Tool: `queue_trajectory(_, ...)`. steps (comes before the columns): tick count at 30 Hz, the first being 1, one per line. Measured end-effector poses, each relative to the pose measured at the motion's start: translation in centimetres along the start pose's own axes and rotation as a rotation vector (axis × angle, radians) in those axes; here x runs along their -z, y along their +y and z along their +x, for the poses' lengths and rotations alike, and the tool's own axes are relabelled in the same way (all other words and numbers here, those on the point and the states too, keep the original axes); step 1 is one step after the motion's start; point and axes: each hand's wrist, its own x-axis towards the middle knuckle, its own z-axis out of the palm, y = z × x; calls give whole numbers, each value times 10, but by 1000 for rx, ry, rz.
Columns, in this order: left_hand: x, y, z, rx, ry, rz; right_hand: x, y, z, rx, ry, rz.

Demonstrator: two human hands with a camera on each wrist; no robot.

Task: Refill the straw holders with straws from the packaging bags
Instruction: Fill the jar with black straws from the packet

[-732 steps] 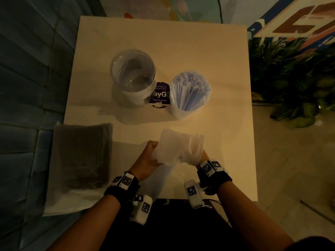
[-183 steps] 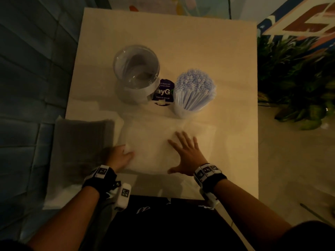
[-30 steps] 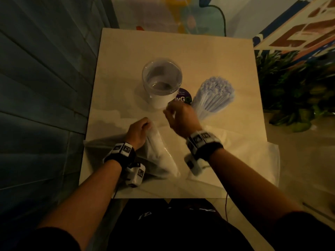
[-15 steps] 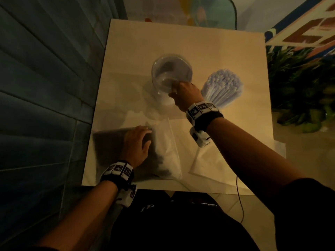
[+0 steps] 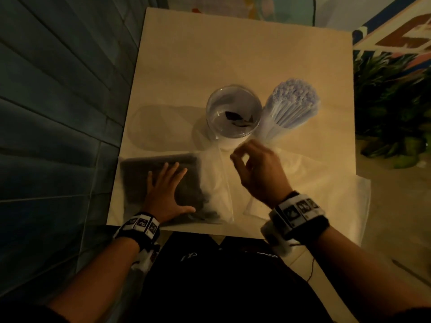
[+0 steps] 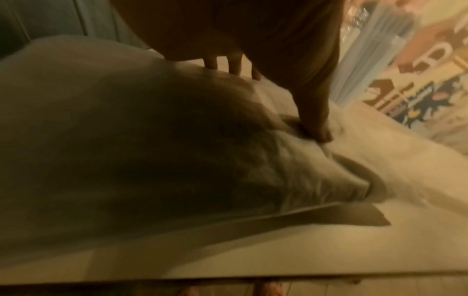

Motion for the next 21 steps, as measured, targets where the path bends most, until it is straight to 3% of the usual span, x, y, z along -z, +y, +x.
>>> queue_trajectory(3, 0, -3, 1, -17, 10, 44, -50, 31, -21, -366, -359, 8)
queue_trajectory(5, 0, -4, 1, -12, 24, 42, -77, 45, -29, -534, -493, 57)
queue_trajectory(9, 1, -1, 1, -6, 18, 40, -94, 38, -27, -571, -443, 207)
queue_trajectory(12, 1, -1, 1, -1, 16, 27, -96, 39, -25, -460, -365, 60)
queue_trajectory(14, 0, -2, 0, 3, 16, 33, -88, 38, -25, -442, -304, 104)
queue_trajectory(16, -2, -2, -1, 5, 23, 20, -77, 35, -28, -492, -272, 298)
queue_trajectory(19, -1, -2, -3, 6, 28, -13, -70, 26, -36, -613, -345, 826)
queue_trajectory(21, -1, -3, -3, -3, 23, -17, -74, 22, -43, -668, -381, 1048)
